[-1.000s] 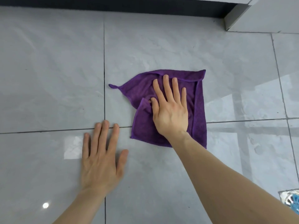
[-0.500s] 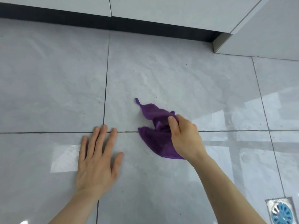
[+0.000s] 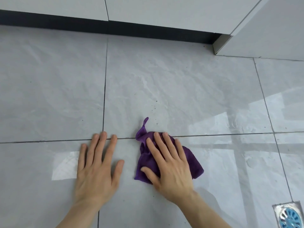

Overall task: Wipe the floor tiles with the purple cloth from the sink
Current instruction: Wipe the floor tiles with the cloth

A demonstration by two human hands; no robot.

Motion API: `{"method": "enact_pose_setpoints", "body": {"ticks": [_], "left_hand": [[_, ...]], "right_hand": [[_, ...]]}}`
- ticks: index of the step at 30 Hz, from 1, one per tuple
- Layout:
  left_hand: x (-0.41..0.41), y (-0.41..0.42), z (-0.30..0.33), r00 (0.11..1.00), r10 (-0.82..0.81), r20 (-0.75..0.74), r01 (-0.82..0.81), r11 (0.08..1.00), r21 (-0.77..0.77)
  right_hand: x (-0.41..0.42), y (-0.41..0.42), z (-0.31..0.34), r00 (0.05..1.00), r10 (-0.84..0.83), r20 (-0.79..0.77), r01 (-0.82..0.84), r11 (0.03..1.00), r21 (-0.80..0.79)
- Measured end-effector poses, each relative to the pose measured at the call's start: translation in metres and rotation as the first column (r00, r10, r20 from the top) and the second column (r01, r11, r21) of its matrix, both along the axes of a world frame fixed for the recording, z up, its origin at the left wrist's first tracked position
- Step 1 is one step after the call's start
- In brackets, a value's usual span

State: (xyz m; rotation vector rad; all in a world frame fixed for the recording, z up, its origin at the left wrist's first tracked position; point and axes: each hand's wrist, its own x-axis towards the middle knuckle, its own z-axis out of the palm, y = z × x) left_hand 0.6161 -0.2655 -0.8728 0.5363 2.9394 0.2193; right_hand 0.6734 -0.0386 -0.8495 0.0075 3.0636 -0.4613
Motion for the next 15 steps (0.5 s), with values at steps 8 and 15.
{"method": "enact_pose_setpoints", "body": {"ticks": [8, 15], "left_hand": [[-0.001, 0.001, 0.004, 1.000, 0.013, 0.015, -0.013, 1.000, 0.018], [-0.002, 0.002, 0.004, 1.000, 0.005, -0.003, -0.005, 0.999, 0.035]], "right_hand": [[-0.038, 0.010, -0.026, 0.929, -0.330, -0.170, 0.320, 0.944, -0.083], [-0.128, 0.026, 0.002, 0.582, -0.809, 0.078, 0.651, 0.407, -0.641]]}}
